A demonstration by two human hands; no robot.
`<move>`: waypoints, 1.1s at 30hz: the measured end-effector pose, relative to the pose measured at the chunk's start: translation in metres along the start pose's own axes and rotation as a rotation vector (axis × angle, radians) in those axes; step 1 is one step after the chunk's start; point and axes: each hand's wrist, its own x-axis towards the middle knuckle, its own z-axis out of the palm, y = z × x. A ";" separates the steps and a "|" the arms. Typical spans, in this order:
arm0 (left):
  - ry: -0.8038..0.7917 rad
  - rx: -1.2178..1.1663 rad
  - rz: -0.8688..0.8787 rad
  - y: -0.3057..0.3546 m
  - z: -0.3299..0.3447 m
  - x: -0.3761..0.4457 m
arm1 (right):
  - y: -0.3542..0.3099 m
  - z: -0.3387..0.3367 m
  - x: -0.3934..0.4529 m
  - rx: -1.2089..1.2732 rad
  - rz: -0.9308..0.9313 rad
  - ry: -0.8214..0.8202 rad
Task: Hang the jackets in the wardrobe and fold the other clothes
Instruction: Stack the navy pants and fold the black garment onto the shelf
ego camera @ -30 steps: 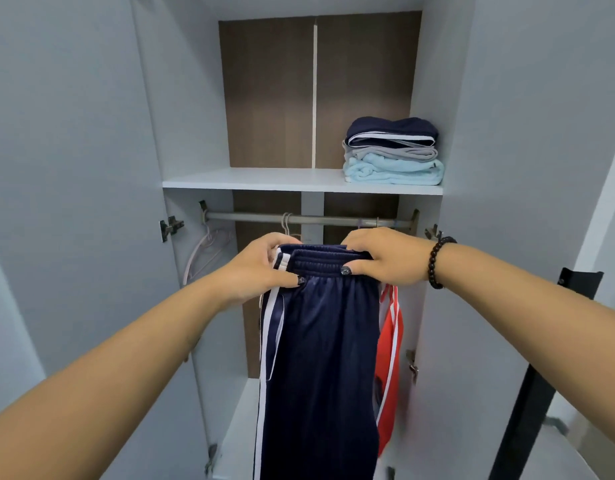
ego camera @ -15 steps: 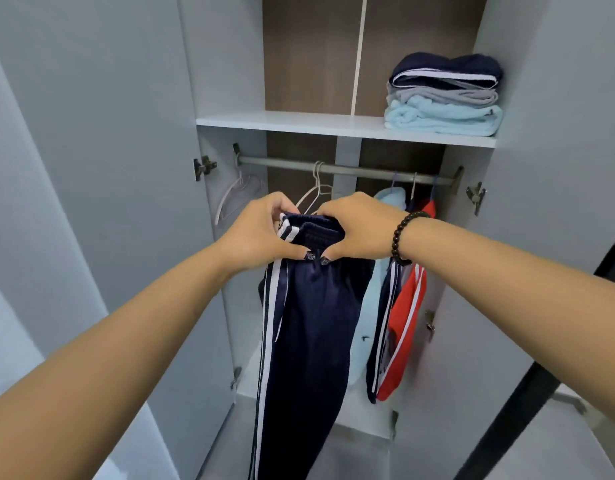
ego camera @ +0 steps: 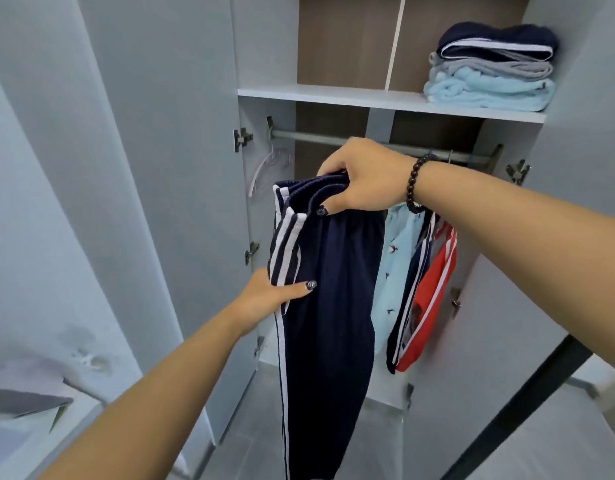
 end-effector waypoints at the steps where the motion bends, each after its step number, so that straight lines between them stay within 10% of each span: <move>1: -0.019 -0.001 -0.032 -0.009 -0.001 -0.006 | -0.007 -0.006 -0.002 0.014 0.015 0.014; 14: -0.364 -0.167 -0.004 0.029 -0.005 -0.093 | -0.018 -0.003 -0.038 0.046 0.445 0.476; 27: -0.269 -0.631 -0.064 0.060 0.016 -0.117 | -0.098 0.236 -0.232 1.788 1.159 -0.066; 33: -0.295 -0.643 -0.140 0.067 0.029 -0.116 | -0.103 0.231 -0.239 2.167 0.934 0.468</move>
